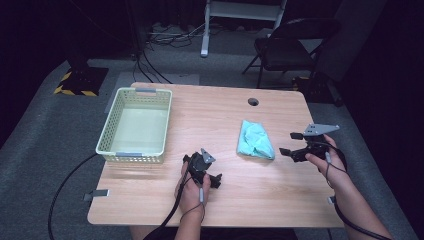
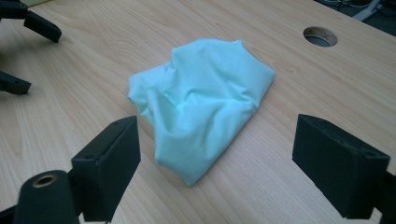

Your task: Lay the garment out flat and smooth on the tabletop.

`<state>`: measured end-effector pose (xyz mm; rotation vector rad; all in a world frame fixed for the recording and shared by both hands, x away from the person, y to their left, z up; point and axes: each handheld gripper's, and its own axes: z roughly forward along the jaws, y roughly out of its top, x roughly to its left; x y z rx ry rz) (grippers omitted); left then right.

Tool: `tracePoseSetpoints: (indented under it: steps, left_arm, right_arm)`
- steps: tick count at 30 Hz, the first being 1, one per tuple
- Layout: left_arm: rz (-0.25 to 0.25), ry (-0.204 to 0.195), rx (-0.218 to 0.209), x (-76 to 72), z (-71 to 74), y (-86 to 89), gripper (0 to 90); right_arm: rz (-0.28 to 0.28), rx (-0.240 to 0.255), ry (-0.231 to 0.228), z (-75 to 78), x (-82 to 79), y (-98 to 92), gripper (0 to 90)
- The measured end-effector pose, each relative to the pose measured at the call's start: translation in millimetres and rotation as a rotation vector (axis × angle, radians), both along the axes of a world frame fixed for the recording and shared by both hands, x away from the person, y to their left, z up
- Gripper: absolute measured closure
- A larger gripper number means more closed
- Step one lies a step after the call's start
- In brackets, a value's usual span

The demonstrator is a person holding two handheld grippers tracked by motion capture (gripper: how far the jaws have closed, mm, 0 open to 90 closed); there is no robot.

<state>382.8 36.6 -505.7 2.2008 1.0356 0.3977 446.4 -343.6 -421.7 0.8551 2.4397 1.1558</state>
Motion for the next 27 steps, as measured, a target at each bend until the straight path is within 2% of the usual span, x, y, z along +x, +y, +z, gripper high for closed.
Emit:
tracePoseSetpoints:
  steps: [10,15,18,22,27]
  left_arm:
    - [0.002,0.0,0.0,-0.2,0.0,-0.1,0.5]
    - [0.001,0.002,-0.001,0.0,0.0,0.0,0.4]
    - [0.001,0.002,-0.001,0.0,0.0,0.0,0.4]
    - [0.001,0.002,0.0,0.1,0.0,0.1,0.3]
    - [0.0,0.002,-0.001,0.2,0.0,0.1,0.3]
  right_arm:
    - [-0.006,-0.012,-0.003,1.7,12.4,11.0,15.9]
    - [-0.024,-0.04,0.008,0.8,19.5,13.2,16.0]
    - [-0.042,-0.031,0.019,0.2,23.7,14.0,16.0]
    - [-0.014,-0.041,-0.004,1.0,25.9,21.2,19.5]
    - [0.022,-0.062,0.001,-0.9,29.5,33.8,21.2]
